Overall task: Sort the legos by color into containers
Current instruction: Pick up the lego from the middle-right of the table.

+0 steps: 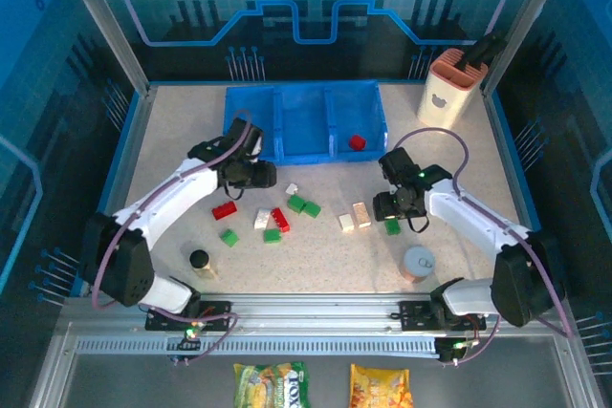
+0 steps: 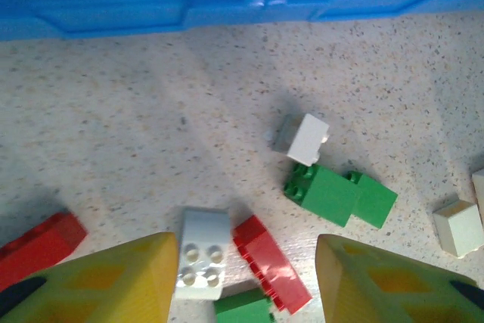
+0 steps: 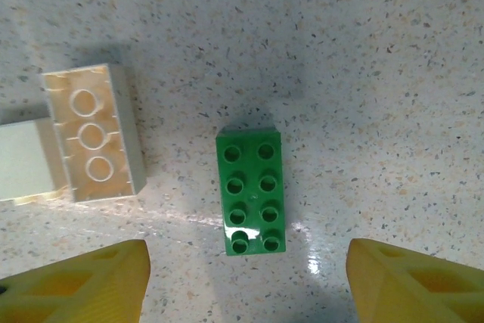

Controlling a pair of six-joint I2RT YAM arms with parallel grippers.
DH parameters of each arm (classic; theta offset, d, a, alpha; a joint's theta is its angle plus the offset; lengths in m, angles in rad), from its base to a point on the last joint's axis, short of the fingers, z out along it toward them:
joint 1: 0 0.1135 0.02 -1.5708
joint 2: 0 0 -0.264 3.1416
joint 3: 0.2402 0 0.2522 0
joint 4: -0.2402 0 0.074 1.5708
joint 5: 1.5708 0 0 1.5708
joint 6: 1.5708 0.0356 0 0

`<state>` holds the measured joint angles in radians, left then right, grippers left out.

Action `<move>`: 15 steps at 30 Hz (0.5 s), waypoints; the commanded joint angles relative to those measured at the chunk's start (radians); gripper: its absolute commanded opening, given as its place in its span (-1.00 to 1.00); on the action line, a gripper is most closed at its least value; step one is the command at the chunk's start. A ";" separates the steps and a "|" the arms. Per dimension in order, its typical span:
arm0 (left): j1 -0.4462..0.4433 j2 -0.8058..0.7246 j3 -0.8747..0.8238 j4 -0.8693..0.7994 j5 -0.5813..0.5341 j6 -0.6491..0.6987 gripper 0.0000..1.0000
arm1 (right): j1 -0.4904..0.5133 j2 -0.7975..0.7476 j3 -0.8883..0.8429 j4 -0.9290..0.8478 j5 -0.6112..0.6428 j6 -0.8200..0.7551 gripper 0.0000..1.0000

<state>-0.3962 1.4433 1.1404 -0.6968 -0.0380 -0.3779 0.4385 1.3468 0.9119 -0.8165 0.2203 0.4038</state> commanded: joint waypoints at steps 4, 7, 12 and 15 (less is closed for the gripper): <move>0.081 -0.095 -0.006 -0.135 0.044 0.120 0.05 | 0.001 0.101 0.014 0.021 0.011 0.014 0.28; 0.103 -0.124 -0.014 -0.139 0.024 0.171 0.06 | -0.003 0.137 0.007 0.045 -0.014 0.008 0.22; 0.120 -0.179 -0.059 -0.088 -0.010 0.241 0.11 | -0.010 0.192 -0.001 0.071 -0.027 0.001 0.12; 0.124 -0.227 -0.113 -0.021 -0.020 0.252 0.11 | -0.018 0.225 -0.002 0.075 -0.030 -0.004 0.07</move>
<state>-0.2848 1.2648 1.0687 -0.7647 -0.0383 -0.1799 0.4347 1.5455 0.9119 -0.7479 0.2024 0.4011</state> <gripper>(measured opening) 0.556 0.540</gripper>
